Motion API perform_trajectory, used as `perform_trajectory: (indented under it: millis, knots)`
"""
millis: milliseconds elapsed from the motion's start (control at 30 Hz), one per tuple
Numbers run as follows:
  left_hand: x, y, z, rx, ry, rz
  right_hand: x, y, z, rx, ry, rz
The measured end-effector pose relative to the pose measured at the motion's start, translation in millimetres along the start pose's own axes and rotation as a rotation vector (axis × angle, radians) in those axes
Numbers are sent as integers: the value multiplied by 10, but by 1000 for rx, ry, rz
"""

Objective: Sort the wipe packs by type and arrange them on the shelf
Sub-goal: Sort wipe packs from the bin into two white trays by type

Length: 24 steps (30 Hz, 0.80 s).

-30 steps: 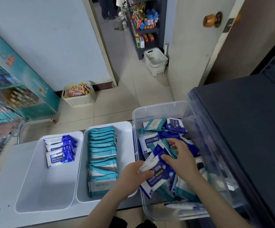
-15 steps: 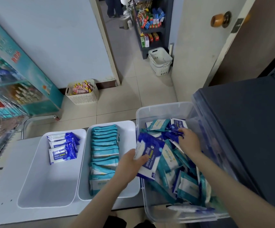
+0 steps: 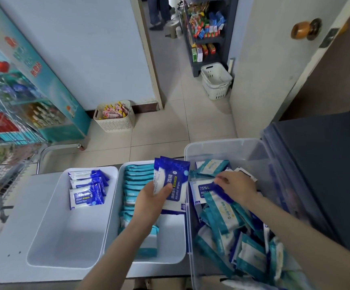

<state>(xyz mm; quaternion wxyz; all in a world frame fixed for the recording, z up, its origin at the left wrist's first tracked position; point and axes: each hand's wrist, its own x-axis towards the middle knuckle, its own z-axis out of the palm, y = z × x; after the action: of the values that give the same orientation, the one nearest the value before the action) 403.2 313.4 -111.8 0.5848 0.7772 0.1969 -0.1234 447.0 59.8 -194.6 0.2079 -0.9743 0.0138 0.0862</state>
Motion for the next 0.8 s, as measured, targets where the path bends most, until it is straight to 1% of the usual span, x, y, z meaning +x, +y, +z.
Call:
perform_trajectory:
  millis: [67,100,200,233,333,400,500,633,667,733,800]
  knots:
    - [18,0,-11,14,0,-9,24,20,17,83,-61,2]
    - [25,1,-15,16,5,-14,60,74,10,52,-101,-27]
    - [42,7,-16,10,10,-18,154,190,-8,-204,-321,-122]
    - [44,10,-16,11,7,-19,187,194,-5,-261,-362,-135]
    - [59,6,-25,11,-4,-27,266,185,1,-406,-373,-176]
    - [60,2,-42,12,-5,-27,280,202,-17,-441,-335,-191]
    - [45,-10,-79,-3,-6,-27,284,266,-43,-320,-305,-152]
    - [24,-30,-126,-7,5,-41,259,311,-114,-332,-347,-28]
    - [21,-36,-135,-5,10,-45,246,333,-118,-279,-373,11]
    - [21,-46,-148,3,19,-46,217,379,-119,-64,-400,93]
    - [24,-51,-151,7,21,-43,200,370,-146,42,-416,119]
